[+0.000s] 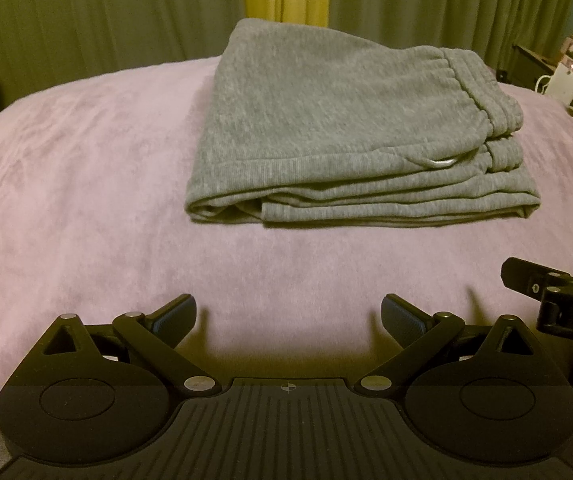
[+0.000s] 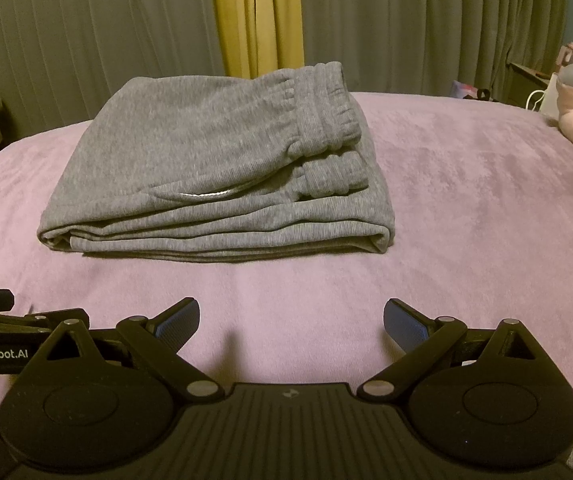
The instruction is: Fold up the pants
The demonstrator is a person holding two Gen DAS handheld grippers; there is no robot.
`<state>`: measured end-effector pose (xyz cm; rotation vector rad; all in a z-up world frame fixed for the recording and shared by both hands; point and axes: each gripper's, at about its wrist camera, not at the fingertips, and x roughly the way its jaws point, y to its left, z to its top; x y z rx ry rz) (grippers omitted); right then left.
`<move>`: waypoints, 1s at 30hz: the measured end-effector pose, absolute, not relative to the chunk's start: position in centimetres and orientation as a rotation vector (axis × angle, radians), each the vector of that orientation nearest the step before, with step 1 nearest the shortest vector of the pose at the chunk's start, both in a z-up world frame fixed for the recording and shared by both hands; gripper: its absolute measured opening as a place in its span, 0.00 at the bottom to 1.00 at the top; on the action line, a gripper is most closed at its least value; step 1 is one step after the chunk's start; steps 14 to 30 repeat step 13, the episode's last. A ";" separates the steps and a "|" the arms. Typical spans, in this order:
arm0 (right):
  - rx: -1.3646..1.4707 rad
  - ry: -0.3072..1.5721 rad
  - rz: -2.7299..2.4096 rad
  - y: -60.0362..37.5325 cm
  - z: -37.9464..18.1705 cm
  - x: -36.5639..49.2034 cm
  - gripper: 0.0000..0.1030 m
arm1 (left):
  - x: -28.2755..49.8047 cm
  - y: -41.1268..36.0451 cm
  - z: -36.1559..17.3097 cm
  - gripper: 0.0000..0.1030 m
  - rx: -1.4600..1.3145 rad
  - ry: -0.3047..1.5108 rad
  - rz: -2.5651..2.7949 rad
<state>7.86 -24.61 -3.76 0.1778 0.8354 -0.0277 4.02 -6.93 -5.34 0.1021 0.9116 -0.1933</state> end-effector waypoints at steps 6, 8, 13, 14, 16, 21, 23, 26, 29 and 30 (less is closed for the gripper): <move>0.174 0.837 -0.028 -24.6 -3.8 7.9 0.96 | 4.0 -6.9 -5.3 0.99 0.100 0.904 -0.196; 0.173 0.837 -0.028 -24.6 -3.8 7.9 0.96 | 4.0 -6.9 -5.2 0.99 0.104 0.899 -0.192; 0.174 0.837 -0.027 -24.6 -3.8 7.9 0.96 | 4.2 -6.9 -5.2 0.99 0.105 0.913 -0.184; 0.174 0.837 -0.027 -24.6 -3.8 7.9 0.96 | 4.2 -6.9 -5.2 0.99 0.105 0.913 -0.184; 0.174 0.837 -0.027 -24.6 -3.8 7.9 0.96 | 4.2 -6.9 -5.2 0.99 0.105 0.913 -0.184; 0.174 0.837 -0.027 -24.6 -3.8 7.9 0.96 | 4.2 -6.9 -5.2 0.99 0.105 0.913 -0.184; 0.174 0.837 -0.027 -24.6 -3.8 7.9 0.96 | 4.2 -6.9 -5.2 0.99 0.105 0.913 -0.184; 0.174 0.837 -0.027 -24.6 -3.8 7.9 0.96 | 4.2 -6.9 -5.2 0.99 0.105 0.913 -0.184; 0.174 0.837 -0.027 -24.6 -3.8 7.9 0.96 | 4.2 -6.9 -5.2 0.99 0.105 0.913 -0.184; 0.174 0.837 -0.027 -24.6 -3.8 7.9 0.96 | 4.2 -6.9 -5.2 0.99 0.105 0.913 -0.184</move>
